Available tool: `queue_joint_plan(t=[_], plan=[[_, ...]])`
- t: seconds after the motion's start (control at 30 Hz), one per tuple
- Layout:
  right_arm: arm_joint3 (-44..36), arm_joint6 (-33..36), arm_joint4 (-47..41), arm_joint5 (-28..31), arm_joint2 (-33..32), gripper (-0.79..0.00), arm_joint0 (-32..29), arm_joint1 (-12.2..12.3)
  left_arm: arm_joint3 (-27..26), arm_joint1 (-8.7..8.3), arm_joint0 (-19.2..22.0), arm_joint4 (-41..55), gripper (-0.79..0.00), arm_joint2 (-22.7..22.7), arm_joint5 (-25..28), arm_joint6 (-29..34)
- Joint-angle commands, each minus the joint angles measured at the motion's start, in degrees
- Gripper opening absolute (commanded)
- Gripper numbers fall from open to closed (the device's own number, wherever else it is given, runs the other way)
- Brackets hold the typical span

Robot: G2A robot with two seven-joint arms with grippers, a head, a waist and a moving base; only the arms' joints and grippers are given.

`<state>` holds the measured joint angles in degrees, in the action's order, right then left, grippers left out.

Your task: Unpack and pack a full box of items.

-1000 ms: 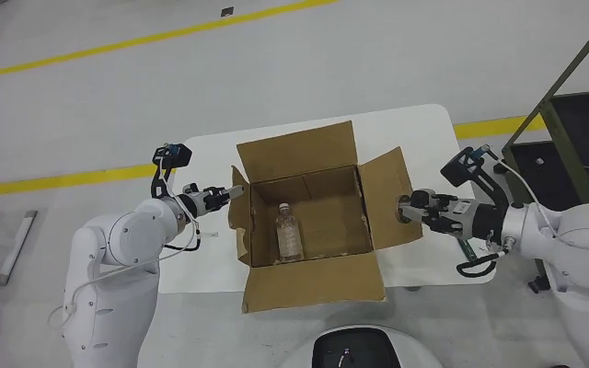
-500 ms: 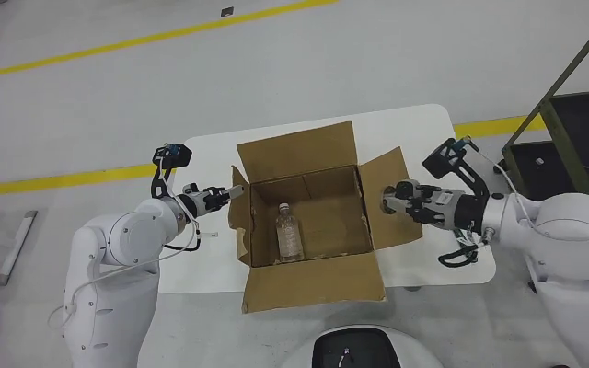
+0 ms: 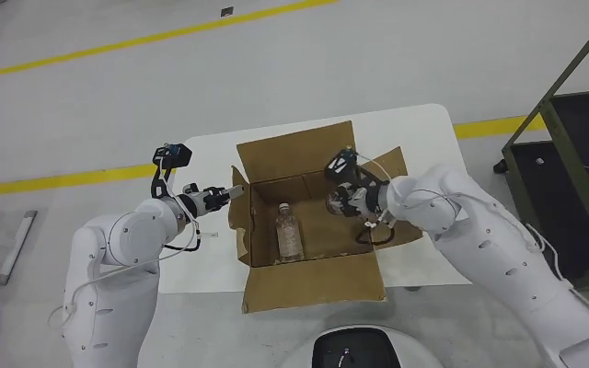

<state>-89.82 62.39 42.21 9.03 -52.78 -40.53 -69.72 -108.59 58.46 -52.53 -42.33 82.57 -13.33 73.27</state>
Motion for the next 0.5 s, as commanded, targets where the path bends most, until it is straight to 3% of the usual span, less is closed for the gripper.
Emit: queue_joint_plan(t=[0.0, 0.1, 0.47], plan=[[3.6, -0.3, 0.7, -0.7, 3.9, -0.785, 2.5, -1.1, 0.0, 0.0, 0.0, 0.0, 0.0, 0.0, 0.0, 0.0], [7.0, -0.9, 2.3, -2.0, 8.0, -0.785, 4.8, -2.4, 0.0, 0.0, 0.0, 0.0, 0.0, 0.0, 0.0, 0.0], [7.0, -0.9, 2.3, -2.0, 8.0, -0.785, 4.8, -2.4, 0.0, 0.0, 0.0, 0.0, 0.0, 0.0, 0.0, 0.0]])
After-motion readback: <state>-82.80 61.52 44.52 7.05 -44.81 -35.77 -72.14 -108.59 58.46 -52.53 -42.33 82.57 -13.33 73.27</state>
